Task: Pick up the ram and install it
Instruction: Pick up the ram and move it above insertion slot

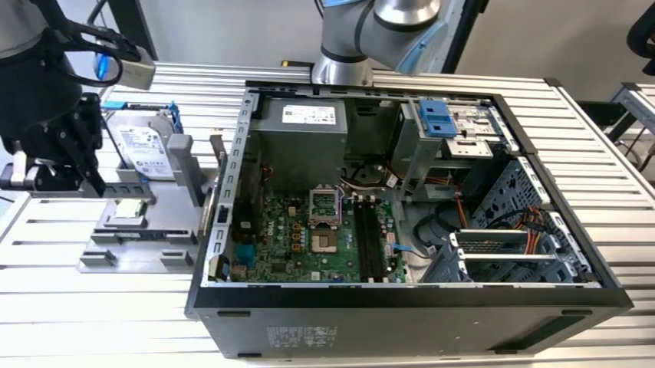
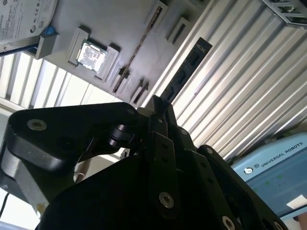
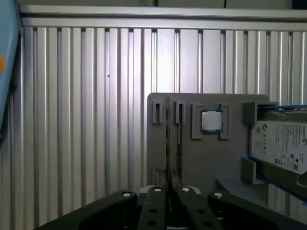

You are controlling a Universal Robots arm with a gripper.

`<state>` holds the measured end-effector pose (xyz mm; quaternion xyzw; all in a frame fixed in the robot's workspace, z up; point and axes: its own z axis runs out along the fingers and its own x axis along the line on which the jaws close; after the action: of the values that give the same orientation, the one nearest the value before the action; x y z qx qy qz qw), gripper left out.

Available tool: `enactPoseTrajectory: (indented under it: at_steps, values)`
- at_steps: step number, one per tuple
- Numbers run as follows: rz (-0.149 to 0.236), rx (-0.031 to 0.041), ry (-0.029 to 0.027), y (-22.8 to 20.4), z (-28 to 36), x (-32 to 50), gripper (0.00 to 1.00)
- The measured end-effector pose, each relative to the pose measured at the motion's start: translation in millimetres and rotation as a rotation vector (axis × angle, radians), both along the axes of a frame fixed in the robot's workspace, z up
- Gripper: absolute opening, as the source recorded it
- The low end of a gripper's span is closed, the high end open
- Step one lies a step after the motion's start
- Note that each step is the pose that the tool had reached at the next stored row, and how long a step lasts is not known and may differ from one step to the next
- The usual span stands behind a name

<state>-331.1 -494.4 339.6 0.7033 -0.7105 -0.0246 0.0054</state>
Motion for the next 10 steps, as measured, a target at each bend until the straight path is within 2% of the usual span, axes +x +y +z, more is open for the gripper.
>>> enactPoseTrajectory:
  at_steps: [6,10]
  values:
    - [0.0,0.0,-0.0001,0.8,17.3,0.0,0.0]
    - [0.0,0.0,0.0,1.9,26.4,0.0,0.0]
